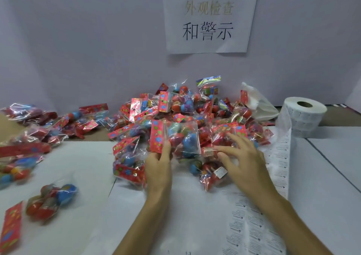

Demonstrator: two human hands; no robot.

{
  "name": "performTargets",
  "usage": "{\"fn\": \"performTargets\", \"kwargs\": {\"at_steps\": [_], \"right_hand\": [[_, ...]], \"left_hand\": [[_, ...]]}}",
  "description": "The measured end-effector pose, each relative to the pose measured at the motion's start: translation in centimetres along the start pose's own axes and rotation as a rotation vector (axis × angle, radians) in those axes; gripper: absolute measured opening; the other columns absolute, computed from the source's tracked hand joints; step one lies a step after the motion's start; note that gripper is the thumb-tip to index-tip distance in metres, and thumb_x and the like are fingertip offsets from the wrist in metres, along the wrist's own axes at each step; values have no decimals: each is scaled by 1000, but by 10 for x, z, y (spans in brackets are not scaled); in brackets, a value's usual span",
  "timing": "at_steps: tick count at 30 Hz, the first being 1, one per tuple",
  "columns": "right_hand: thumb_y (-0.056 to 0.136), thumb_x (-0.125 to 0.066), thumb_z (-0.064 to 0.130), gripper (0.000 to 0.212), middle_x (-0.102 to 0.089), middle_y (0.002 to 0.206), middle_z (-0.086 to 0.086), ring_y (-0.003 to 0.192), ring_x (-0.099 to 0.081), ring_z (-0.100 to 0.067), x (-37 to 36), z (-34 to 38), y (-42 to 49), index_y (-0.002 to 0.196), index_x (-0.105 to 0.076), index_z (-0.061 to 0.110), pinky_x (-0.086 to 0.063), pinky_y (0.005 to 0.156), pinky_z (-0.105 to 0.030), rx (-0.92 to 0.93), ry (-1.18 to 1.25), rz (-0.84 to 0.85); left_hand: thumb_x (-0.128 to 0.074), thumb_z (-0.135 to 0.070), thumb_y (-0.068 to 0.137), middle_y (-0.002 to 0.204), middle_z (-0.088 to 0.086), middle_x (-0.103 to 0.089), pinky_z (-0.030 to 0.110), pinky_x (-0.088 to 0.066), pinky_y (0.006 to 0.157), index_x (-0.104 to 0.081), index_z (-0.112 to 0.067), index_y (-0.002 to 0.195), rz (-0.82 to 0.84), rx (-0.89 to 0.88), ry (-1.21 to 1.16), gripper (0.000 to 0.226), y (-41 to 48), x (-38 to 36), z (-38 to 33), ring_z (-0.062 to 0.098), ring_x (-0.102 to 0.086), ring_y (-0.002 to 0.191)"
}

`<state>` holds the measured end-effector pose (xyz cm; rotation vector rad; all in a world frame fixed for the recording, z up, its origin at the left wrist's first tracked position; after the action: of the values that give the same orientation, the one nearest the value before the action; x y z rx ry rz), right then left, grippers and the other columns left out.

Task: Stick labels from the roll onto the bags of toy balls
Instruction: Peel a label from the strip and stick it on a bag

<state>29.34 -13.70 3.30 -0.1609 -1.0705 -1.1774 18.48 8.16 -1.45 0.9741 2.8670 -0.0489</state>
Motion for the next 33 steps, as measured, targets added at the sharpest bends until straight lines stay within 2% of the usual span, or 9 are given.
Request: {"fn": "performTargets", "kwargs": {"at_steps": [4,7,9,12,15,18,22,28,33], "right_hand": [[92,-69,42,39,-46,151,12,144,-35,-11,-5,-5,-3,130,-65,38,-24,120,-44,-14,-51,104],[94,-69,35,32,-59,131,19,123,-52,2,18,-1,-2,126,-66,31,-42,104,-27,17,255,-19],[91,-65,41,33,-66,119,21,113,-59,2,20,-1,-1,123,-64,36,-46,91,-18,-32,487,22],[87,-63,44,36,-71,112,11,109,-65,-7,9,7,-2,121,-65,35,-53,87,-26,-74,719,160],[85,-65,43,30,-72,104,6,100,-69,-7,-3,16,-8,113,-70,32,-53,80,-22,-108,806,240],[89,-70,34,26,-69,90,-14,84,-66,-15,-8,20,-12,99,-71,10,-52,74,-24,-129,832,235],[87,-76,24,20,-75,91,-8,88,-72,-17,-7,15,-12,98,-75,8,-60,81,-29,-212,911,224],[83,-78,31,19,-75,84,-3,83,-72,-16,-9,18,-14,88,-75,12,-56,69,-22,-228,881,230],[77,-71,37,26,-78,90,-6,86,-74,-17,-12,22,-16,93,-78,16,-58,72,-23,-224,873,230]], "left_hand": [[-55,-18,104,82,-5,-80,16,-57,67,-74,-18,97,47,-23,-117,21,0,-3,-8,11,-77,80],[-55,-17,104,84,1,-80,20,-59,66,-77,-18,96,99,-22,-155,24,-4,-9,-13,14,-77,78],[-56,-20,103,84,5,-79,25,-59,63,-77,-13,93,137,5,-182,24,-7,-15,-14,19,-76,76],[-59,-22,101,83,10,-78,26,-57,59,-74,-4,95,225,44,-183,24,-14,-28,-14,18,-74,73],[-61,-26,100,87,15,-78,27,-58,60,-74,1,95,338,47,-104,31,-25,-45,-12,21,-74,74],[-62,-40,96,87,15,-77,27,-58,64,-77,-3,91,437,52,-60,40,-35,-57,-9,21,-75,78],[-67,-55,82,90,10,-76,32,-61,72,-76,-10,94,512,50,-57,48,-44,-66,-8,20,-75,89],[-74,-27,91,85,-3,-79,15,-53,62,-79,-15,98,495,62,-48,15,-43,-59,-9,8,-75,81],[-76,-17,90,80,-1,-79,9,-48,58,-82,-11,95,481,-13,-17,10,-39,-52,-17,2,-71,69]]}}
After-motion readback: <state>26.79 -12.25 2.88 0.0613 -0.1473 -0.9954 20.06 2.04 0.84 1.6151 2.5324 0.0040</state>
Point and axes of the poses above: each hand's wrist, its own y-axis towards the middle knuckle, its own x-axis out of the back of the hand, z = x × y, the point moved 10 cm from there along y, towards the middle knuckle
